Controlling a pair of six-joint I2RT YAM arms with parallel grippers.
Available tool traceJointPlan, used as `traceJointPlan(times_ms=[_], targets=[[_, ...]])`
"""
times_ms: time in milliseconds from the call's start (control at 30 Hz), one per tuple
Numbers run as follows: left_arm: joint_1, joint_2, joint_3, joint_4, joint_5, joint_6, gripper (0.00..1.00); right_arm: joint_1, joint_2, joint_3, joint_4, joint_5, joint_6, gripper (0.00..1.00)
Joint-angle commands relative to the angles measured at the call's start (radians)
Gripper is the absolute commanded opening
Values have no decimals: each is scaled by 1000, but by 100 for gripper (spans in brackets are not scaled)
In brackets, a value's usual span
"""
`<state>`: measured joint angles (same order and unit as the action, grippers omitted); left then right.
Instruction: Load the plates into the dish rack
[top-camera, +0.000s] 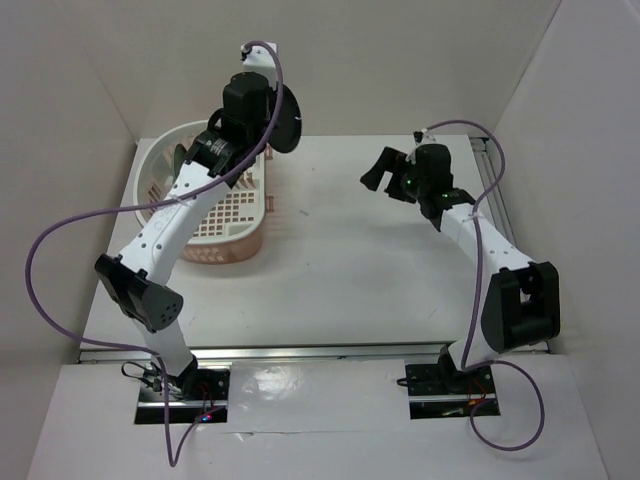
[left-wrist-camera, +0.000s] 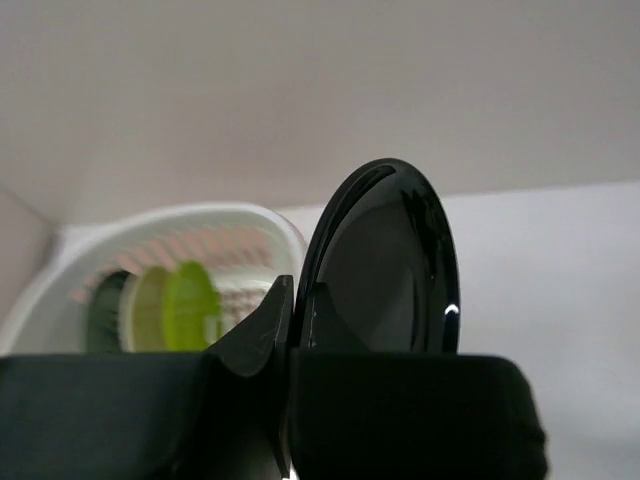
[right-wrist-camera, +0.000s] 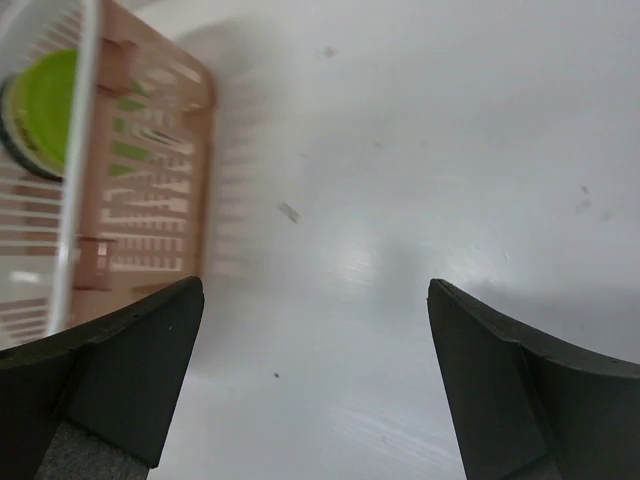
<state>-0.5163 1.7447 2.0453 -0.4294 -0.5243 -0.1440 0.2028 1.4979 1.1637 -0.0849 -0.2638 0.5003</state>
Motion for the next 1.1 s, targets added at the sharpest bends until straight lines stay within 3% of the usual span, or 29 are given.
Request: traceJointPlan(times_ms=[0, 267, 600, 833, 1067], targets=[[25, 39, -28, 249, -294, 293, 0, 44, -22, -51, -75, 176, 4, 100], [125, 102, -143, 492, -379, 520, 0, 130, 21, -144, -32, 186, 4, 100], [182, 125, -260, 517, -235, 463, 0, 130, 55, -125, -32, 161, 4, 100], [200, 170, -345, 561, -235, 452, 0, 130, 64, -125, -23, 140, 4, 100], [210, 246, -333, 540, -244, 408, 0, 130, 73, -125, -23, 118, 4, 100]])
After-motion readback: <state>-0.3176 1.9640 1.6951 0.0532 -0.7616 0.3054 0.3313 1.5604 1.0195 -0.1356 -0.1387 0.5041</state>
